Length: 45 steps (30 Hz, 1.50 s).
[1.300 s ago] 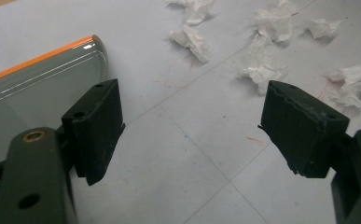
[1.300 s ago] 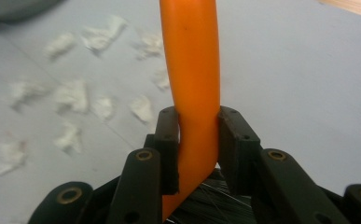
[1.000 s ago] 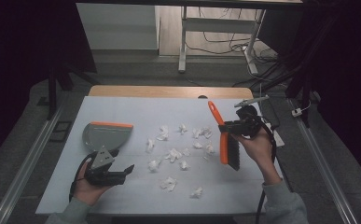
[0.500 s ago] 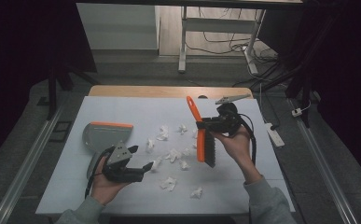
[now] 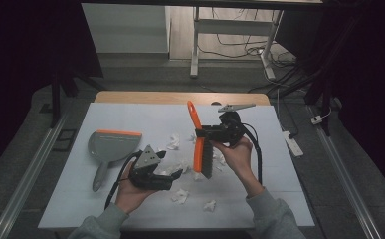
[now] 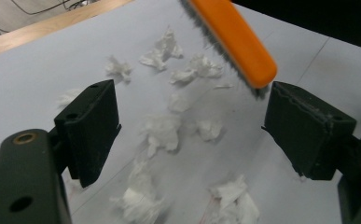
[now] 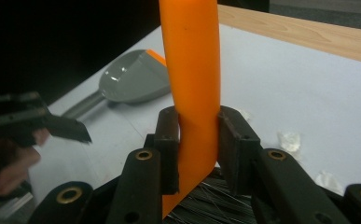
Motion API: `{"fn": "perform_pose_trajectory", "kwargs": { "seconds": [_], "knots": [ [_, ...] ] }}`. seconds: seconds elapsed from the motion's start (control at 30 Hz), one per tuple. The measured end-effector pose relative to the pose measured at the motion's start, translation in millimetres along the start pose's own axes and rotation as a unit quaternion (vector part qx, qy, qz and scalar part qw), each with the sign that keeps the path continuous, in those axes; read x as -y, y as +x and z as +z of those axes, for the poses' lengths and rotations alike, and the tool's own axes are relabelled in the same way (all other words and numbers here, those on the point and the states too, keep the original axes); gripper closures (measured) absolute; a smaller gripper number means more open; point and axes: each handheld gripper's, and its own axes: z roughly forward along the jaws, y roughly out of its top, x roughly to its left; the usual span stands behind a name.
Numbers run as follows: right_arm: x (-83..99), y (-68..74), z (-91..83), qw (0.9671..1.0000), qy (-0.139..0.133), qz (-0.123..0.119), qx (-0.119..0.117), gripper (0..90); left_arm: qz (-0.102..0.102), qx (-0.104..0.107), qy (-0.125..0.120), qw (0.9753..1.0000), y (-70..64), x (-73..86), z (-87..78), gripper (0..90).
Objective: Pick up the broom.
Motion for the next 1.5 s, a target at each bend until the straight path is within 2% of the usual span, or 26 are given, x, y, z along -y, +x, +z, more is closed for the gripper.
{"fn": "perform_pose_trajectory", "kwargs": {
  "seconds": [0.2,0.37,0.5,0.6,0.87,1.0,1.03,1.07,1.13,1.23,1.27,1.3,1.5],
  "knots": [
    [4.0,1.5,3.3,0.9998,-0.015,0.010,-0.012,71.0,-0.001,0.009,0.003,1.0000,-9.0,-5.0,20.4,19.1],
    [9.3,-1.9,5.9,0.9986,-0.032,0.034,-0.025,71.0,0.008,0.005,0.007,0.9999,-16.4,-5.1,36.4,19.2],
    [14.0,-3.9,6.3,0.9966,-0.052,0.053,-0.035,71.0,0.010,-0.005,0.003,0.9999,-17.9,-3.4,43.6,20.6],
    [16.8,-3.9,6.2,0.9946,-0.069,0.065,-0.042,71.0,0.010,-0.015,0.000,0.9998,-18.4,-1.4,47.9,25.0],
    [20.7,-1.8,7.9,0.9917,-0.086,0.080,-0.052,70.9,0.007,-0.044,-0.006,0.9990,-20.5,1.3,58.5,32.0],
    [24.1,-1.1,8.4,0.9880,-0.105,0.095,-0.061,70.9,0.002,-0.052,-0.018,0.9985,-19.7,3.3,59.5,42.9],
    [24.1,-1.1,8.4,0.9880,-0.105,0.095,-0.061,70.9,0.002,-0.054,-0.021,0.9983,-19.2,3.8,59.3,42.9],
    [25.6,-1.9,8.7,0.9861,-0.110,0.105,-0.068,70.9,0.001,-0.053,-0.025,0.9983,-17.3,4.1,57.8,53.3],
    [26.6,-2.9,9.5,0.9850,-0.110,0.111,-0.072,70.9,-0.001,-0.056,-0.026,0.9981,-15.6,4.1,56.7,68.6],
    [28.2,-3.8,10.8,0.9848,-0.112,0.112,-0.071,70.9,-0.025,-0.058,-0.012,0.9979,-7.9,4.2,56.4,74.8],
    [28.2,-3.8,10.8,0.9848,-0.112,0.112,-0.071,70.9,-0.025,-0.058,-0.012,0.9979,-7.9,4.2,56.4,76.0],
    [28.7,-3.5,11.8,0.9848,-0.111,0.114,-0.070,70.8,-0.038,-0.052,-0.009,0.9979,-2.1,4.8,55.1,77.0],
    [28.6,-3.2,13.1,0.9846,-0.112,0.112,-0.074,70.3,-0.047,-0.038,-0.005,0.9982,6.1,4.5,51.3,78.8]
  ]
}}
